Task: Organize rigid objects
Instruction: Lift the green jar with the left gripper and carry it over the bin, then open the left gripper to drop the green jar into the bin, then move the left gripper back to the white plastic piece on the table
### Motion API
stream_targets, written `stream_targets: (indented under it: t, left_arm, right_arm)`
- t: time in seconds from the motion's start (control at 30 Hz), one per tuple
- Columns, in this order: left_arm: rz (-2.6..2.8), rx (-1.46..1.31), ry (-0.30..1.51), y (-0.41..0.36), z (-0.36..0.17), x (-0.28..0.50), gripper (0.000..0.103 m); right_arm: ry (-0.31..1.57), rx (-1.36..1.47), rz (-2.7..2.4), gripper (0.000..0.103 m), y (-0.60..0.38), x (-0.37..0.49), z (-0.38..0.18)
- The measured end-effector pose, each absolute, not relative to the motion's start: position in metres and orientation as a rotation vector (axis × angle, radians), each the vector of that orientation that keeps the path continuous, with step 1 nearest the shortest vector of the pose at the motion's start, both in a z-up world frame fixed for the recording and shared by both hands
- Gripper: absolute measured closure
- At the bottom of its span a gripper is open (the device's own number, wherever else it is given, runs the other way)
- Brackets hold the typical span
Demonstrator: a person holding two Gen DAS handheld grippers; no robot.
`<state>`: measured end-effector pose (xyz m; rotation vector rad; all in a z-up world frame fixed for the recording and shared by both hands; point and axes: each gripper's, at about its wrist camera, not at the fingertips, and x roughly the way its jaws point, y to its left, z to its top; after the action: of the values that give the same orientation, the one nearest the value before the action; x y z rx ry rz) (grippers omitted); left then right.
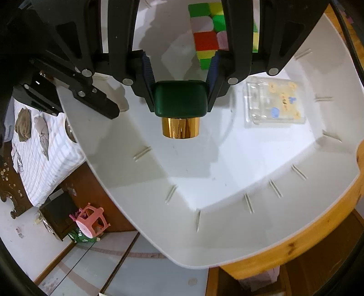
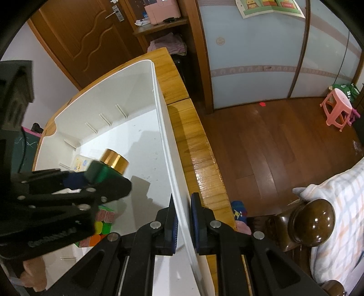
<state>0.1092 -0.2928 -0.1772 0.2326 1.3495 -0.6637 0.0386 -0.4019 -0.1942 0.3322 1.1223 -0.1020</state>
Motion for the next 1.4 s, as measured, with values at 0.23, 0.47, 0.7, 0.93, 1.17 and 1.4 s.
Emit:
stream_targets:
  t: [0.23, 0.47, 0.7, 0.93, 1.17, 1.4]
  left_arm:
    - [-0.661, 0.228, 1.406, -0.296, -0.188, 0.107, 0.060]
    - [-0.646, 0.245, 1.415, -0.299, -0.187, 0.106, 0.049]
    - [-0.639, 0.269, 1.306, -0.291, -0.165, 0.096, 0.047]
    - [-0.672, 0.332, 1.126, -0.271, -0.120, 0.071, 0.035]
    - [-0.672, 0.284, 1.061, -0.234, -0.091, 0.057, 0.035]
    - [-0.608, 0.255, 1.030, -0.185, -0.080, 0.042, 0.035]
  right_arm:
    - [1.125, 0.324, -0.104, 0.090, -0.401, 0.039, -0.194]
    - [1.126, 0.322, -0.108, 0.090, -0.399, 0.039, -0.194]
    - [1.125, 0.328, -0.105, 0.090, -0.401, 0.038, -0.195]
    - [1.156, 0.300, -0.096, 0.090, -0.399, 0.041, -0.195]
    - [1.203, 0.240, -0.112, 0.093, -0.395, 0.044, -0.197]
    - [1.226, 0.186, -0.161, 0.092, -0.387, 0.043, -0.196]
